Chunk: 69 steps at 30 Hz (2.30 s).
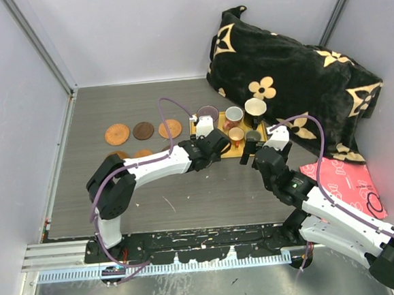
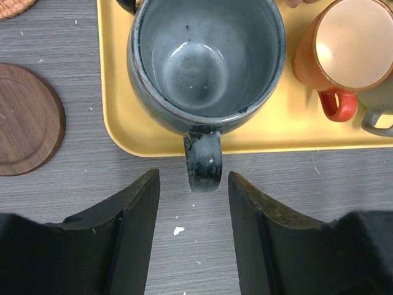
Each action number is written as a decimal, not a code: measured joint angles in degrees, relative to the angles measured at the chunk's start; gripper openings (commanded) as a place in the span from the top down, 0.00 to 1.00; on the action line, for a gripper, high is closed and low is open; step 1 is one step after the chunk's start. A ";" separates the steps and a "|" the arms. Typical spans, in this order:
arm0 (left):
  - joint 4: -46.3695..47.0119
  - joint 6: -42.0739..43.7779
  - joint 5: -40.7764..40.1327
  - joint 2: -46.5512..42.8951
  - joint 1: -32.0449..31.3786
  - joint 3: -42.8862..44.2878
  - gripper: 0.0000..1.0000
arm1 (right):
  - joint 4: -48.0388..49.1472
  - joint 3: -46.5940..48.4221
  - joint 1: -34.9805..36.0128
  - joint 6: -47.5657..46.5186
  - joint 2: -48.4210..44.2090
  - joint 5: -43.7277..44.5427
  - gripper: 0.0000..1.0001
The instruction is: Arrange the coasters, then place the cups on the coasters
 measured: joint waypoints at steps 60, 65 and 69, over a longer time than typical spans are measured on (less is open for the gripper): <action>-4.11 4.24 -7.65 -1.73 -3.91 1.07 1.00 | 0.04 -1.29 -0.02 0.90 -0.74 -1.33 0.00; -3.82 4.79 -8.31 -3.06 -3.91 0.57 1.00 | 0.04 -1.29 -0.02 0.90 -0.76 -1.36 0.00; -3.63 5.40 -8.33 -3.06 -3.93 0.09 1.00 | 0.07 -1.31 -0.02 0.90 -0.74 -1.36 0.00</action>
